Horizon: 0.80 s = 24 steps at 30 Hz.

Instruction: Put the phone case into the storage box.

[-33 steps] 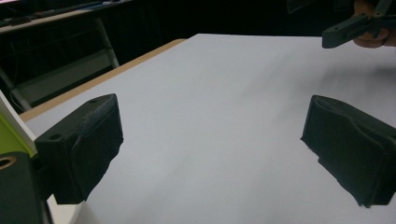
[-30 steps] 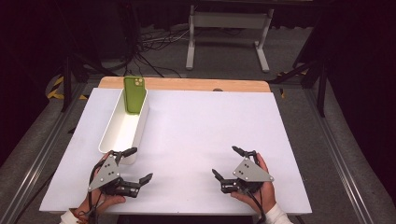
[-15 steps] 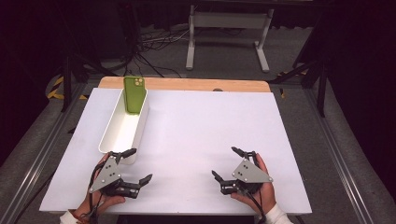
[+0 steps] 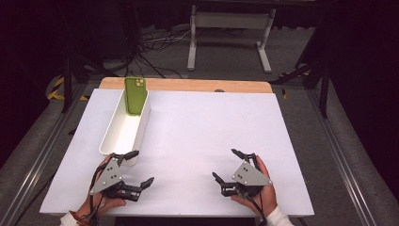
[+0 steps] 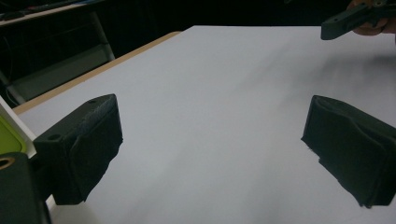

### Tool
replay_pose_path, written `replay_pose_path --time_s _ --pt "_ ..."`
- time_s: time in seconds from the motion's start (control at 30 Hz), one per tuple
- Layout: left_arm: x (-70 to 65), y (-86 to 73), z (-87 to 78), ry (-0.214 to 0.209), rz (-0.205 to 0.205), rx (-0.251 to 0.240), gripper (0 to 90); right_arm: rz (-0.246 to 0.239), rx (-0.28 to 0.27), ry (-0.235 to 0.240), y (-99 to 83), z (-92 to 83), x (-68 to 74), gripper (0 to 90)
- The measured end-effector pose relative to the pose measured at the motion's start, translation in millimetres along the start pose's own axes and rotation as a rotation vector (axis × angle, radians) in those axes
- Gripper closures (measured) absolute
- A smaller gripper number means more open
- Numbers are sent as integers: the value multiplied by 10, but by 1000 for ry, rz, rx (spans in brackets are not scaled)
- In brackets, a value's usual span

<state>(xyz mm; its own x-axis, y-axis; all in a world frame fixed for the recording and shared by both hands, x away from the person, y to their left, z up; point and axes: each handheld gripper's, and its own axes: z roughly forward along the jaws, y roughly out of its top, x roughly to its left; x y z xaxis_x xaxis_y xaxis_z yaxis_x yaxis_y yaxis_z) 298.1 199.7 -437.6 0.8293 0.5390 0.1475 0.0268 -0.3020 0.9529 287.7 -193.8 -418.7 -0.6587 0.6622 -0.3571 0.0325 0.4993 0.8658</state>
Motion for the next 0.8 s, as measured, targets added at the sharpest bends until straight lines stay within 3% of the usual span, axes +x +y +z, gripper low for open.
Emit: replay_pose_path --time_s 0.8 --pt "7 -1 42 -6 -8 9 58 4 9 13 -27 -5 -30 97"
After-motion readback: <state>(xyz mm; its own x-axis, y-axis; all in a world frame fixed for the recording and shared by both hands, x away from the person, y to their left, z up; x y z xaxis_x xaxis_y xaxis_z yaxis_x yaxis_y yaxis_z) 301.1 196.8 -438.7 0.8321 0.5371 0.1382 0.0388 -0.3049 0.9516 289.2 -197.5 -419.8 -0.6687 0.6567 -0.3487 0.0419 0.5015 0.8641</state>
